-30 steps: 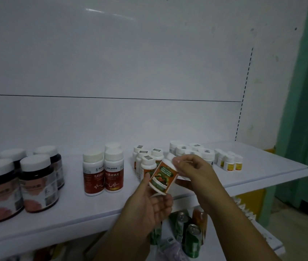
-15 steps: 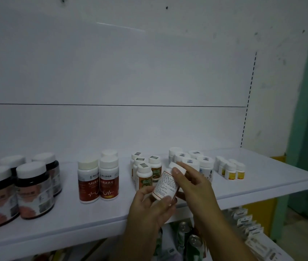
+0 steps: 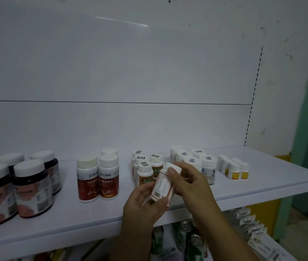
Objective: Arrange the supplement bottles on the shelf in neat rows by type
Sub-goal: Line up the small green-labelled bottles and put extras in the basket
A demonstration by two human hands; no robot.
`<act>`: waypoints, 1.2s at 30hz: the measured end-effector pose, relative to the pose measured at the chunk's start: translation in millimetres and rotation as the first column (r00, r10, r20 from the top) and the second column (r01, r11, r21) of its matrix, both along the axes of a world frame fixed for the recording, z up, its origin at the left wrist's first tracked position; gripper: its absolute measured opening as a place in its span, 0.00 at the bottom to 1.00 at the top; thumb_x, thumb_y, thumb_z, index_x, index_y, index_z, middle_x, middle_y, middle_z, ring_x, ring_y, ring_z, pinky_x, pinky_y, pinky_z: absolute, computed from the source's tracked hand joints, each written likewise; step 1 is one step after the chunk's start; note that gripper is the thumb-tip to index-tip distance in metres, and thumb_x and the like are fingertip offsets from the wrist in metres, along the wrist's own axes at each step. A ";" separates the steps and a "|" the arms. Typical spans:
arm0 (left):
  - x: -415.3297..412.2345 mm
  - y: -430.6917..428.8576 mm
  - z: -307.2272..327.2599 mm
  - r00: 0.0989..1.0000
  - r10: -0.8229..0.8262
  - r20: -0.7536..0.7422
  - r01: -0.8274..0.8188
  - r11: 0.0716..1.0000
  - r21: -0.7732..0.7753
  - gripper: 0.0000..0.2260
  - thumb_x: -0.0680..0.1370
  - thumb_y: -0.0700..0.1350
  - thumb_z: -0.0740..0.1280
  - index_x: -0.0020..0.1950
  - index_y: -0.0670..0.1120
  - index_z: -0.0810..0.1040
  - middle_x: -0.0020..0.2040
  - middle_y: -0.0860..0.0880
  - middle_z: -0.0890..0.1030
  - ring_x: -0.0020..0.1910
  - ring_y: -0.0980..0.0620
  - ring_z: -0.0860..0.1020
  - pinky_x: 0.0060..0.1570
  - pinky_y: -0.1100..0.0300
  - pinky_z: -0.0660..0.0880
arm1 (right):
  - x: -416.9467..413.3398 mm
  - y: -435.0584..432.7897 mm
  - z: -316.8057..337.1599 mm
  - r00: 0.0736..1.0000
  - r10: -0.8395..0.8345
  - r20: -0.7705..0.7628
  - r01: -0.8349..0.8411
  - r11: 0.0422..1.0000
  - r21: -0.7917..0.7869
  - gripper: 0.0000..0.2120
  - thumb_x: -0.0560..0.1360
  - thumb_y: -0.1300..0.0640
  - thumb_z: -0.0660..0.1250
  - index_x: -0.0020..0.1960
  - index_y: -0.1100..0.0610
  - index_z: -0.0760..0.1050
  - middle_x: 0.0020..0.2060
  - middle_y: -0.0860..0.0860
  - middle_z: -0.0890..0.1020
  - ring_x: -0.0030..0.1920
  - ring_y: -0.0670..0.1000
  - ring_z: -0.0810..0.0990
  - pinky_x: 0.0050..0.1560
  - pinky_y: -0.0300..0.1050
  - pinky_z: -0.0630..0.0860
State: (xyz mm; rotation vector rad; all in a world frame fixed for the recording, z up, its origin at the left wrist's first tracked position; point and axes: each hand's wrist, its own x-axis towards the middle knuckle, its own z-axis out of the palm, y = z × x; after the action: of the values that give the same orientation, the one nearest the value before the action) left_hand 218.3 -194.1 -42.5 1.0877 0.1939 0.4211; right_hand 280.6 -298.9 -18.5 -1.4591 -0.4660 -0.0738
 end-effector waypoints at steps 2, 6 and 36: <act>4.3 -0.8 -2.1 0.999 0.040 0.006 -0.041 0.996 0.084 0.16 0.69 0.29 0.69 0.51 0.46 0.76 0.53 0.45 0.81 0.49 0.48 0.81 0.36 0.60 0.81 | 1.9 0.4 0.4 1.000 0.013 -0.019 -0.013 1.000 0.012 0.13 0.72 0.52 0.69 0.57 0.48 0.76 0.51 0.50 0.82 0.50 0.49 0.82 0.46 0.43 0.82; 1.8 3.3 5.7 0.972 -0.231 0.047 0.236 0.944 -0.231 0.08 0.76 0.32 0.60 0.50 0.43 0.75 0.53 0.39 0.79 0.51 0.40 0.78 0.41 0.50 0.80 | 4.1 -3.7 3.2 0.979 0.150 -0.136 -0.116 0.967 0.225 0.12 0.75 0.63 0.65 0.57 0.51 0.75 0.41 0.47 0.86 0.42 0.46 0.85 0.38 0.39 0.81; 53.0 34.0 -4.0 0.950 0.307 0.056 -0.271 0.723 0.636 0.32 0.71 0.36 0.71 0.70 0.49 0.62 0.58 0.56 0.70 0.58 0.59 0.70 0.57 0.65 0.67 | 67.8 27.7 -35.5 0.982 0.008 0.191 0.086 0.874 -0.479 0.27 0.76 0.58 0.65 0.73 0.49 0.63 0.66 0.47 0.75 0.66 0.48 0.73 0.65 0.42 0.68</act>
State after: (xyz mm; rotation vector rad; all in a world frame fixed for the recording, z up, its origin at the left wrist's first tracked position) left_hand 271.3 -160.1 -46.5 1.7592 0.2819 0.7786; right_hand 348.4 -271.2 -54.0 -1.9699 -0.6403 -0.1342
